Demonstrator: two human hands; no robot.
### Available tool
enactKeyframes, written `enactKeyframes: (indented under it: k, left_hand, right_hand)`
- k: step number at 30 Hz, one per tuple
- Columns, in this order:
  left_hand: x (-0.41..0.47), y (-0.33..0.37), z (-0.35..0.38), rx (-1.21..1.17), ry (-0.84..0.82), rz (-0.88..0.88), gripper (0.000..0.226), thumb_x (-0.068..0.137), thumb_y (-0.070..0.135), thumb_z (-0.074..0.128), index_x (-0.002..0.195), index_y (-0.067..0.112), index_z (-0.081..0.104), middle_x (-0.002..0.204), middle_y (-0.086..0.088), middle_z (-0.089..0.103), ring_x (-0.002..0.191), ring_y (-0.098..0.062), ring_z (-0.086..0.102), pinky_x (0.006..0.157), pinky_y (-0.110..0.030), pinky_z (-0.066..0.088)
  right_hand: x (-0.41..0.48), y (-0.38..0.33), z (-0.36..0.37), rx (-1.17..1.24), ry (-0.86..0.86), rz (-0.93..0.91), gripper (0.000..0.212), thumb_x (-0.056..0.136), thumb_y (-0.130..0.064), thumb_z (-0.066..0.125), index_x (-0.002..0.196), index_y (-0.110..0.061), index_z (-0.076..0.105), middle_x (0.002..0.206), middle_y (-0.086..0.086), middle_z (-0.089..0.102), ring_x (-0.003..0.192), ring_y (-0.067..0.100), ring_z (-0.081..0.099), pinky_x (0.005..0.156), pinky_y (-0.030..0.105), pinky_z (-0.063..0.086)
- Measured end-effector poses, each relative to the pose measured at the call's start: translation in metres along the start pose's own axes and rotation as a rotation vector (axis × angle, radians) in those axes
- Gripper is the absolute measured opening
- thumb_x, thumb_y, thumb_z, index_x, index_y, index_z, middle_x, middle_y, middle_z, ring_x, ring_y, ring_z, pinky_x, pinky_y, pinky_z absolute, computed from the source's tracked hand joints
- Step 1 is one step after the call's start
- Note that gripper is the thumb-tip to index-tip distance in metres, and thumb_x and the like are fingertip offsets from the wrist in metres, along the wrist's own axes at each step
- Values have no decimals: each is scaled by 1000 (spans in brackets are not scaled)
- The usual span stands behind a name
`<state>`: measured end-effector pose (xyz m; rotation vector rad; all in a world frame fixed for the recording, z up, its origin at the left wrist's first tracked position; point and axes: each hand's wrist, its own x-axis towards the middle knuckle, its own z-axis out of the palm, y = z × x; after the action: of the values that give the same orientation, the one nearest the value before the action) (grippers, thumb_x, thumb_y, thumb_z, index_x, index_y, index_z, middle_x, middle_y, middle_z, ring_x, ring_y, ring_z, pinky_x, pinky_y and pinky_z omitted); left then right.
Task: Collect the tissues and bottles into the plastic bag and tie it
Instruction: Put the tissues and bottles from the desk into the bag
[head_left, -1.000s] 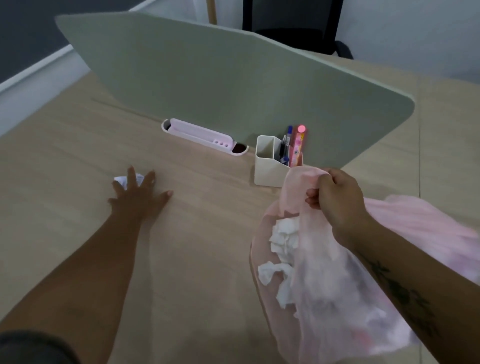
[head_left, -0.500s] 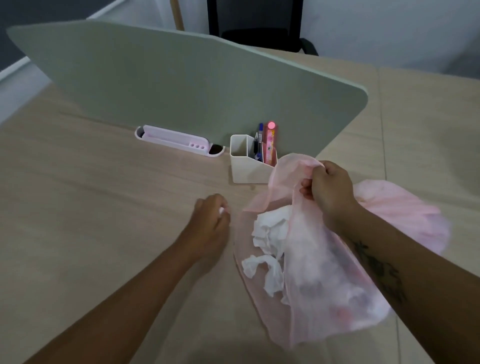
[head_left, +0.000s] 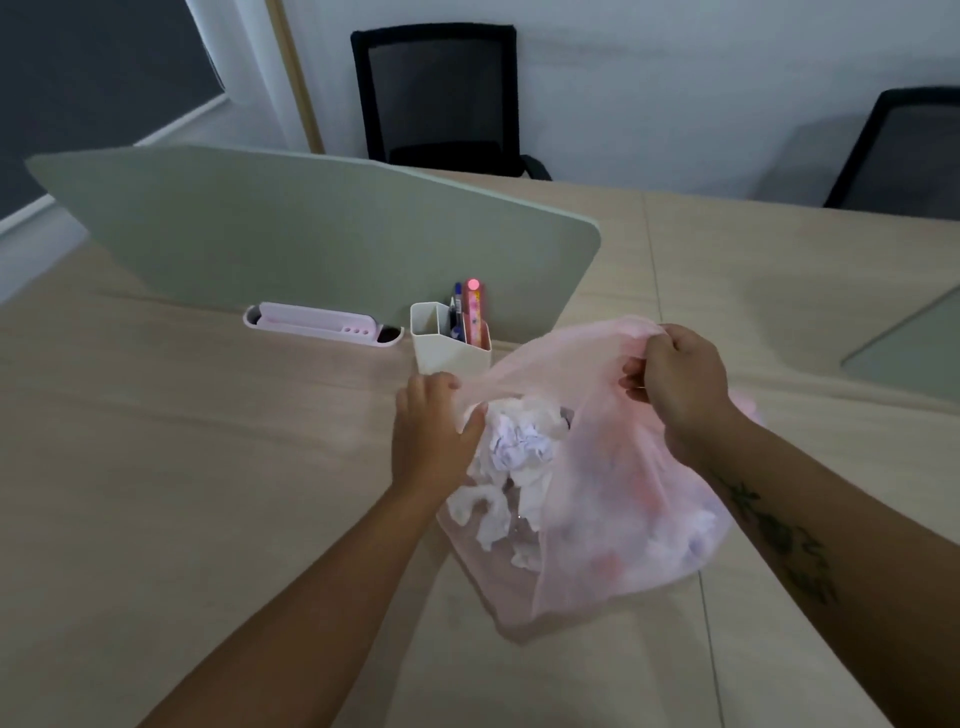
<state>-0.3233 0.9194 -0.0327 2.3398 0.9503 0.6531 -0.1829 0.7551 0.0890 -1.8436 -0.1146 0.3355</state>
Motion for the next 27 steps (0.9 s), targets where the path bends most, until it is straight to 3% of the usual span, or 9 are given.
enactKeyframes:
  k: [1,3,6,8,13,17,21,23,27]
  left_hand:
    - [0,-7,1,105,94,-37,54,80,47,73,118,13,54,115,-9,52,106,-32,49,84,-41,45]
    - [1,-17,4,115,-12,-212,62,79,50,74,124,16,52,122,-9,50,110,-33,46,87,-42,45]
    - [-4,-29,11,-12,-288,-308,28,97,37,51,82,16,60,95,-11,66,90,-31,60,67,-32,41]
    - [-4,-24,4,-114,-216,-317,35,100,26,44,68,15,52,72,-6,59,76,-29,58,55,-32,35]
    - [30,60,-58,-365,65,-225,27,102,21,39,84,8,54,70,-2,51,66,-21,46,56,-34,33]
    - [41,120,-111,-578,181,-76,36,103,31,41,87,2,54,72,-3,47,61,-15,40,54,-30,34]
    - [24,112,-105,-93,-136,37,35,104,31,38,82,11,56,85,-10,61,78,-28,56,61,-33,37]
    - [36,98,-115,57,-63,20,31,104,24,38,86,7,57,96,-22,64,90,-36,60,70,-35,38]
    - [65,102,-179,45,311,-57,29,103,28,38,89,7,54,86,-15,60,80,-33,55,68,-38,42]
  right_hand:
    - [-3,-1,-6,-3,9,-11,34,94,-2,31,98,-2,64,71,9,59,59,17,52,57,26,49]
    - [-8,-1,-19,-21,37,-34,34,94,-3,31,99,-3,65,71,9,59,60,18,53,61,30,50]
    - [-10,-3,-39,-57,85,-61,34,92,-4,31,98,-5,65,71,9,59,62,21,55,68,37,52]
    - [-8,-9,-55,-102,128,-95,35,92,-7,30,99,-6,65,75,10,61,63,22,58,69,39,53]
    - [10,-45,-98,-117,269,-172,30,95,-10,32,84,-5,60,82,18,64,67,24,59,70,41,53]
    - [20,-66,-126,-203,480,-444,25,90,-19,32,90,-12,56,89,12,61,84,33,60,77,53,54]
    - [17,-41,-125,-611,64,-440,28,97,-14,32,92,-5,58,91,18,65,81,36,64,73,41,52]
    - [17,-31,-125,-862,-142,-399,30,97,-13,32,83,-5,58,87,19,65,79,37,66,69,38,51]
    - [24,-64,-125,-663,101,-615,30,96,-14,36,108,-11,63,106,15,66,97,36,60,81,42,50]
